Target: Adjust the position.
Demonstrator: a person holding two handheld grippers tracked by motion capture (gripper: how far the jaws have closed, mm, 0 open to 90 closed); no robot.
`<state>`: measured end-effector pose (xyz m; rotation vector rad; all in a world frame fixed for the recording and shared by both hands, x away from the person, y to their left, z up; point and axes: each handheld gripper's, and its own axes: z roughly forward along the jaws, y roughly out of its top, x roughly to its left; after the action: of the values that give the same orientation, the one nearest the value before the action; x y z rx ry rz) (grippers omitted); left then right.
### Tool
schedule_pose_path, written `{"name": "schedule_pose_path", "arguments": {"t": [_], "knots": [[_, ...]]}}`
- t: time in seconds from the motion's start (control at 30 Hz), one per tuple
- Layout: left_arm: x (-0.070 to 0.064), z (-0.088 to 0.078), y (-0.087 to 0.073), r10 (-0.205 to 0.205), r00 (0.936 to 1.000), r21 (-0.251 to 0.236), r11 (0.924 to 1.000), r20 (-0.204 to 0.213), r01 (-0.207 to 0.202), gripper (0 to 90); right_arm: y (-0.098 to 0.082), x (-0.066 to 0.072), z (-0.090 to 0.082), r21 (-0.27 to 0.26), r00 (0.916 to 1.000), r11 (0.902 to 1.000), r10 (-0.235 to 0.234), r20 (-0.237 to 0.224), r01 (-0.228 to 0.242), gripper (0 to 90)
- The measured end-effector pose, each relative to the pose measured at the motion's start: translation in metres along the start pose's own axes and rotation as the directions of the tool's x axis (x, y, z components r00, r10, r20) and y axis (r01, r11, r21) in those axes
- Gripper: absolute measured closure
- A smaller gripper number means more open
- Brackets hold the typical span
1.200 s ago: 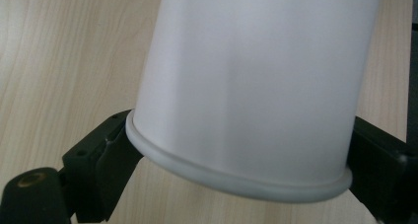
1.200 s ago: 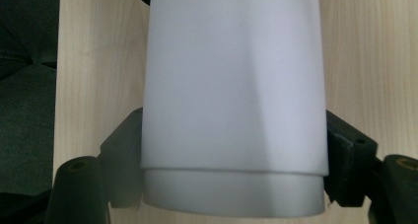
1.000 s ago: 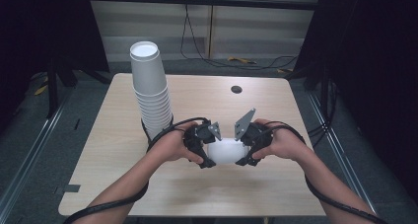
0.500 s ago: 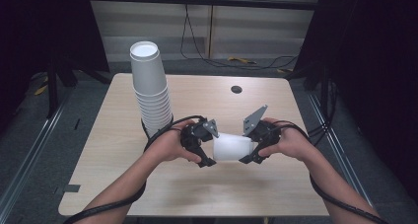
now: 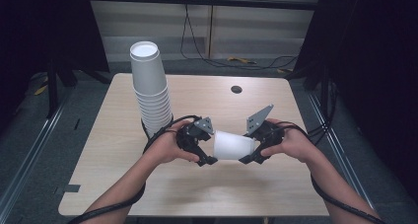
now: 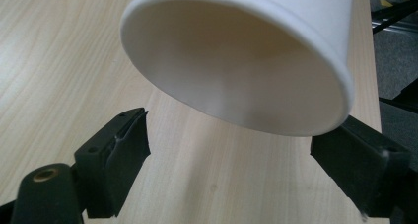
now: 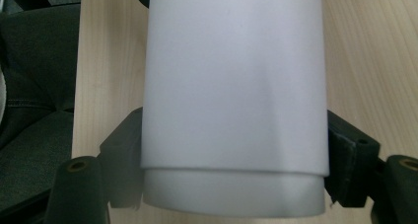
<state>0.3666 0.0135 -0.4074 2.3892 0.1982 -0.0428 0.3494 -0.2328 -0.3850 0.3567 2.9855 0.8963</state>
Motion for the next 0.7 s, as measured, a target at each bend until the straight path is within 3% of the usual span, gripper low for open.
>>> {"name": "schedule_pose_path", "arguments": {"t": [0.4,0.7], "knots": [[0.0012,-0.0049,-0.0018,-0.001,1.0000,-0.056,0.9984,0.008,0.002,10.3,-0.0018,0.0011,0.0016,-0.059,0.9999,0.9982,0.008,-0.013,-0.008,25.0],[0.0050,-0.0044,-0.0033,0.031,0.9992,-0.107,0.9938,0.024,-0.028,1.5,0.0010,0.0018,0.0024,-0.087,0.9994,0.9961,-0.019,-0.029,0.016,25.0]]}}
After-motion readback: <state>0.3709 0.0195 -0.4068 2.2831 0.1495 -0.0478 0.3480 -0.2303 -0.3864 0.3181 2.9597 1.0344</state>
